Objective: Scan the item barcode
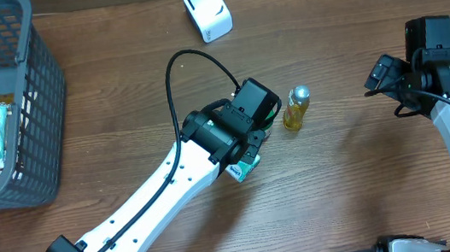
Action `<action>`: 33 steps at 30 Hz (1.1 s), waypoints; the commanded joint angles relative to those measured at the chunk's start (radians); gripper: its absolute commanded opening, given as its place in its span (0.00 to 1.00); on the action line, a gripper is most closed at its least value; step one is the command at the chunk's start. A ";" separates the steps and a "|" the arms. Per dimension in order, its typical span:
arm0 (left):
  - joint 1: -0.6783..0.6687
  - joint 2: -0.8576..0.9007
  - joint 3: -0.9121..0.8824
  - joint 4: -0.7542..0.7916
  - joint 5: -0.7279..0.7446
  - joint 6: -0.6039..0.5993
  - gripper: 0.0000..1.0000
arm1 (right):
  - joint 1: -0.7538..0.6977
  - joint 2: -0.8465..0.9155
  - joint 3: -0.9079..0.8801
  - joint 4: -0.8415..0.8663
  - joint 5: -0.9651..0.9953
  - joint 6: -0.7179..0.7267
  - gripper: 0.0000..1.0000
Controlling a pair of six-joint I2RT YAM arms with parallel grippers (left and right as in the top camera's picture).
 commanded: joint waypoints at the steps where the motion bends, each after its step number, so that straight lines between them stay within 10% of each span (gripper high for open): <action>1: -0.020 -0.008 -0.050 -0.001 -0.018 0.124 0.04 | -0.001 0.002 0.011 0.002 0.006 0.007 1.00; 21: -0.140 0.003 -0.310 0.266 -0.118 0.151 0.48 | -0.001 0.002 0.011 0.002 0.006 0.007 1.00; 33: -0.141 0.158 -0.323 0.315 -0.118 0.163 0.44 | -0.001 0.002 0.011 0.002 0.006 0.007 1.00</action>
